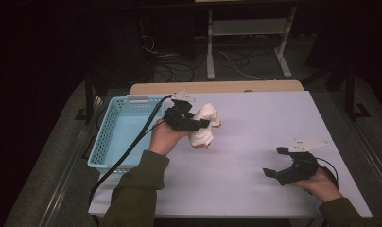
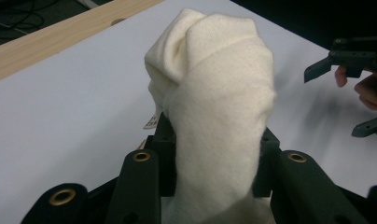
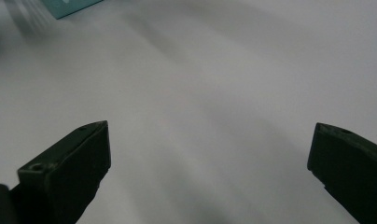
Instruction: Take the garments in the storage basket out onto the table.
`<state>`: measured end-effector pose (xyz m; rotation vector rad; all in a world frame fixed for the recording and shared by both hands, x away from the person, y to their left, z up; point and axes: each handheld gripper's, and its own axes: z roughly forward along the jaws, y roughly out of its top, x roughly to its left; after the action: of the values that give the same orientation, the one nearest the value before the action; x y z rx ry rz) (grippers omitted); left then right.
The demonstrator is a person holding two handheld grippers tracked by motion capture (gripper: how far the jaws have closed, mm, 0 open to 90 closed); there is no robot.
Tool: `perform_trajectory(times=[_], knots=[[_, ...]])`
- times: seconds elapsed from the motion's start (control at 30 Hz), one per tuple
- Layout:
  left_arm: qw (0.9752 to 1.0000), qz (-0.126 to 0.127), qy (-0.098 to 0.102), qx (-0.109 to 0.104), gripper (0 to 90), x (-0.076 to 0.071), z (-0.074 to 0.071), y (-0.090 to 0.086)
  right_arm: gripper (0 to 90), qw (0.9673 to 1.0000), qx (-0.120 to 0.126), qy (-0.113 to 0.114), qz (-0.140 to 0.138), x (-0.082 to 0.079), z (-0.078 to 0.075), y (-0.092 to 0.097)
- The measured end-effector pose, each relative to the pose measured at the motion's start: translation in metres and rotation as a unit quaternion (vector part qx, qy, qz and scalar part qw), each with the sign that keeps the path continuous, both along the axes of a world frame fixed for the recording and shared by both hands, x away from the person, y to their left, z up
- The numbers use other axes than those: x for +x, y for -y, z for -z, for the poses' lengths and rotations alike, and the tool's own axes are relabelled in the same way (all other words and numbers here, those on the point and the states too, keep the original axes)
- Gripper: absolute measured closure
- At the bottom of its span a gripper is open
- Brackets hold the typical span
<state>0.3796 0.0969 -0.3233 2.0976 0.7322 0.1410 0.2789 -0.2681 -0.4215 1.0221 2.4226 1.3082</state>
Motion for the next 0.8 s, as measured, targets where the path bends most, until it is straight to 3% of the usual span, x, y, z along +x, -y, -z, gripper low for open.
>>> perform_trajectory(times=[0.17, 0.57, 0.8], knots=[[0.9999, 0.010, 0.003, 0.012, 62.8, 0.000, 0.002, 0.013, 0.0, 1.0000, 0.001, 0.000, 0.000, 0.000, 0.000, 0.000], [0.9996, 0.024, -0.003, 0.013, 62.7, 0.004, 0.011, 0.039, 0.0, 1.0000, 0.002, 0.001, 0.001, 0.000, -0.001, 0.001], [0.9991, 0.029, 0.000, 0.030, 62.3, 0.007, 0.020, 0.057, 0.0, 1.0000, 0.002, 0.001, 0.000, 0.000, -0.001, 0.001]])
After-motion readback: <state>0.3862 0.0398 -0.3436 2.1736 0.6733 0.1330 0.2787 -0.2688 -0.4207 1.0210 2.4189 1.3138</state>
